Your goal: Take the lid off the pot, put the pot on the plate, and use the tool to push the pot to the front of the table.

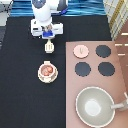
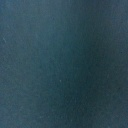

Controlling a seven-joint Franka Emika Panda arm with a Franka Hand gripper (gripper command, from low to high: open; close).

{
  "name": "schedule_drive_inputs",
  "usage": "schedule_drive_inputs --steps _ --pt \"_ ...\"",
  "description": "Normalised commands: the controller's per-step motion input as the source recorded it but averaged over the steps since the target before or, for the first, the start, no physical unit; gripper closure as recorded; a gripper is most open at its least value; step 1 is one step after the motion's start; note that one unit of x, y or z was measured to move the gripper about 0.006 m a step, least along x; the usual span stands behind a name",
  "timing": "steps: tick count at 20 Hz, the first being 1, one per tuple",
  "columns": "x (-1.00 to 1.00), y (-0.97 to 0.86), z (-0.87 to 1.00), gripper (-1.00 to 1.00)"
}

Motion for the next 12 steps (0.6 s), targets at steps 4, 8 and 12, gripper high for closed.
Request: schedule_drive_inputs --steps 4,8,12 --pt "0.53 0.00 0.00 1.00" --pt "0.72 -0.01 -0.13 1.00" --pt "0.69 -0.03 -0.41 1.00"
